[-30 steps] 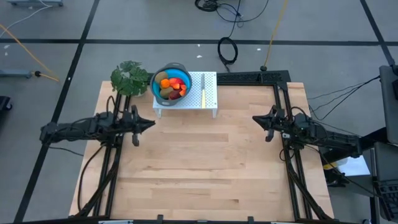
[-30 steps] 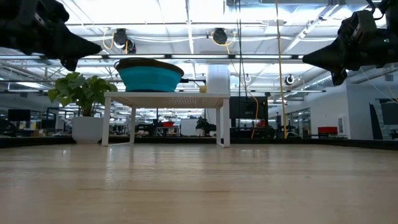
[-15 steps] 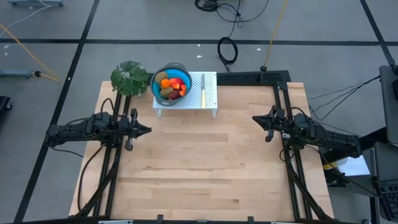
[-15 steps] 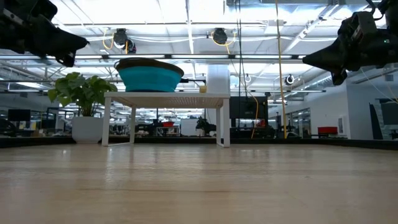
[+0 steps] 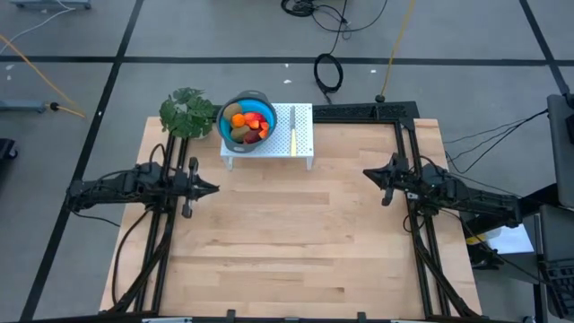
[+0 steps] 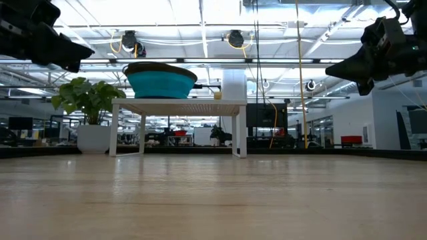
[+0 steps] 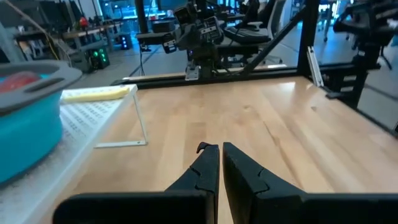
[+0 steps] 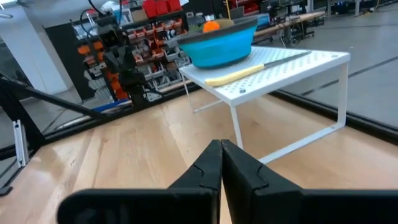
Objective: Pick & Place Fruit
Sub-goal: Return to Home Position
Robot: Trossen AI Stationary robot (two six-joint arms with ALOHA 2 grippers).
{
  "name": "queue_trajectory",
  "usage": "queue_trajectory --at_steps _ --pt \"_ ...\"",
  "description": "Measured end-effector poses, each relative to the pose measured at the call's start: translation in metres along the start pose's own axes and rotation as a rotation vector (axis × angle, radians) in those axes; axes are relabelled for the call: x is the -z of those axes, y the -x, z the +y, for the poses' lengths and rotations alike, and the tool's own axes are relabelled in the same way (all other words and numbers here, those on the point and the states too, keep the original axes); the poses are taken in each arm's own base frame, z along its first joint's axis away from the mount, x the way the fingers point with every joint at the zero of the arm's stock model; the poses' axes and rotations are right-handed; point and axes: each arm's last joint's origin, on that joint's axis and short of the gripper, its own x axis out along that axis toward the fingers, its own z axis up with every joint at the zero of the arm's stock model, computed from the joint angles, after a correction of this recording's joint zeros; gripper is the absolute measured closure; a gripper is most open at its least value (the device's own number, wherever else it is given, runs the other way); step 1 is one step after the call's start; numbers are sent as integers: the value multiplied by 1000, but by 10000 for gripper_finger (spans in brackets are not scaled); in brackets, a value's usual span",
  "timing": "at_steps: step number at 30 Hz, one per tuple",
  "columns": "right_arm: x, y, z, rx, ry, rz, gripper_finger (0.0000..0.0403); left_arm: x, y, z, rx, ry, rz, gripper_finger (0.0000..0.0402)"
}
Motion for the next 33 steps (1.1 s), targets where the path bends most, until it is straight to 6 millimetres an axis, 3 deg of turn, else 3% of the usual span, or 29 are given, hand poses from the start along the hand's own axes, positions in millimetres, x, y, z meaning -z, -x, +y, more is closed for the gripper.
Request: queue_trajectory --at_steps 5,33 --pt "3 0 -1 9 1 36 402 0 0 0 -7 -67 1 382" --pt "3 0 -1 9 1 35 399 0 0 0 -10 -55 1 382"
